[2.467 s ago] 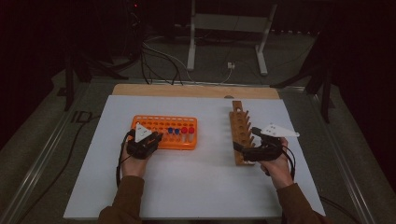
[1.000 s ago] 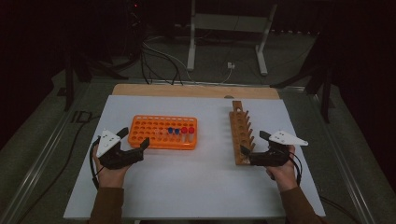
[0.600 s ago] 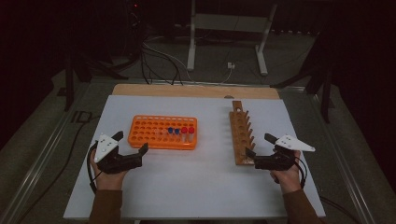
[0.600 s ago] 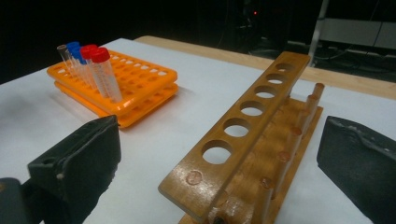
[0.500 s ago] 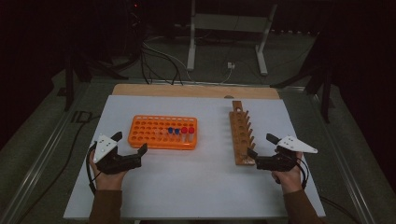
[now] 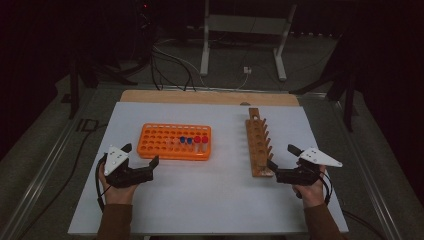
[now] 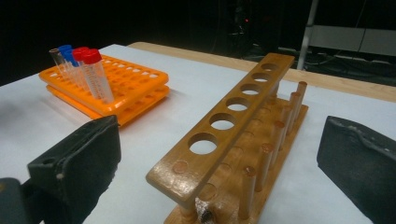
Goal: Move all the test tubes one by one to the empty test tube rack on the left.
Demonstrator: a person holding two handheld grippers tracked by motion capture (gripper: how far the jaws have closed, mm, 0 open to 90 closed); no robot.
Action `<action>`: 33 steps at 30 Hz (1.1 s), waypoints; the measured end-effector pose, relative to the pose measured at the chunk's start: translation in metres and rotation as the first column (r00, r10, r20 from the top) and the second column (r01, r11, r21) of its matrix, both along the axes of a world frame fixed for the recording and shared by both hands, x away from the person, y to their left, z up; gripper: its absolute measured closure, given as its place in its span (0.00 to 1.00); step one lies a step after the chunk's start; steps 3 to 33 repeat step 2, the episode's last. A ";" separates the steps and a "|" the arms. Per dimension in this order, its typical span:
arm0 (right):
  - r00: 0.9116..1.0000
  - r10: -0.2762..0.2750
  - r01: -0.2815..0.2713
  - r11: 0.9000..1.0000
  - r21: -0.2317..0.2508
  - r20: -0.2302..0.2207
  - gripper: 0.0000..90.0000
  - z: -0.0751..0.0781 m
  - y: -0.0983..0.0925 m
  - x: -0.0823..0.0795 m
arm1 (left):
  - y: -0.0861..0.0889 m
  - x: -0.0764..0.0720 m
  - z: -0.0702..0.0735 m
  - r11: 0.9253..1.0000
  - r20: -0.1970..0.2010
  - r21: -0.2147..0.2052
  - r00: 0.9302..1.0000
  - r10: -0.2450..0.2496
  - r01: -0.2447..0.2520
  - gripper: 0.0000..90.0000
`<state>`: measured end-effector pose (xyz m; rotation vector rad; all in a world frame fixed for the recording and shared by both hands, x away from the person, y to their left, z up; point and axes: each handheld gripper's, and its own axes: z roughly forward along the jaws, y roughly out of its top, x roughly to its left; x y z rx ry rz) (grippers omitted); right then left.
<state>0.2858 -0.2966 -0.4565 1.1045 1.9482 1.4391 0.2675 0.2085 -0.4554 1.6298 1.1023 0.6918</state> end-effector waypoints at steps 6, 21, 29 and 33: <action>1.000 -0.005 0.005 1.000 0.003 -0.003 0.00 0.000 -0.001 0.000 | -0.001 0.000 -0.001 1.000 -0.003 0.007 1.000 0.000 0.001 0.00; 1.000 -0.005 0.005 1.000 0.003 -0.003 0.00 0.000 -0.001 0.000 | -0.001 0.000 -0.001 1.000 -0.003 0.007 1.000 0.000 0.001 0.00; 1.000 -0.005 0.005 1.000 0.003 -0.003 0.00 0.000 -0.001 0.000 | -0.001 0.000 -0.001 1.000 -0.003 0.007 1.000 0.000 0.001 0.00; 1.000 -0.005 0.005 1.000 0.003 -0.003 0.00 0.000 -0.001 0.000 | -0.001 0.000 -0.001 1.000 -0.003 0.007 1.000 0.000 0.001 0.00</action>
